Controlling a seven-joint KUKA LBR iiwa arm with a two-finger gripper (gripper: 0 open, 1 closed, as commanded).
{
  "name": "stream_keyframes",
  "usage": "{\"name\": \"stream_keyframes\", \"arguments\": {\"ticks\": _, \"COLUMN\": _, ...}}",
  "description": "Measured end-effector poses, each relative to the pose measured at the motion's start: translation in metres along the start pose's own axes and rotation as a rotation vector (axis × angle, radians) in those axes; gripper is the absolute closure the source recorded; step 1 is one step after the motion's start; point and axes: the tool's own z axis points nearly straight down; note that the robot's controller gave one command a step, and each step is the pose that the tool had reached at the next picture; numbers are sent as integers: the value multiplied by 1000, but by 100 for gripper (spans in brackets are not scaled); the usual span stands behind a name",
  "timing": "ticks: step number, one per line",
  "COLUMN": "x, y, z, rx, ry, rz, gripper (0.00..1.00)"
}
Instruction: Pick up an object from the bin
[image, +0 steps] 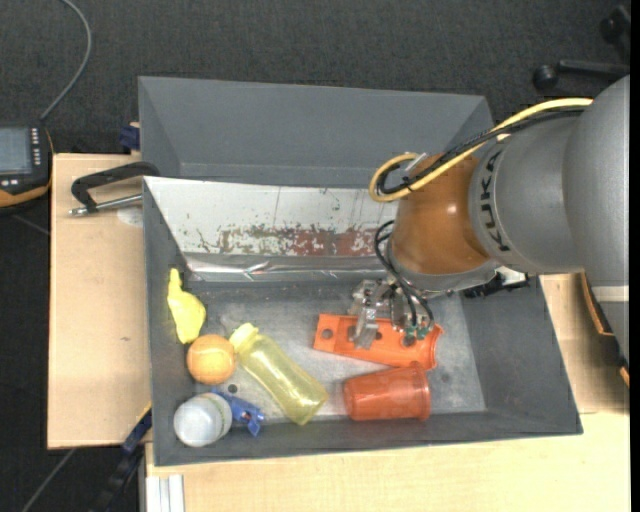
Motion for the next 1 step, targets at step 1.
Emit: {"name": "stream_keyframes", "arguments": {"ticks": 1, "x": 0, "y": 0, "z": 1, "rx": 0, "ry": 1, "rz": 0, "gripper": 100}}
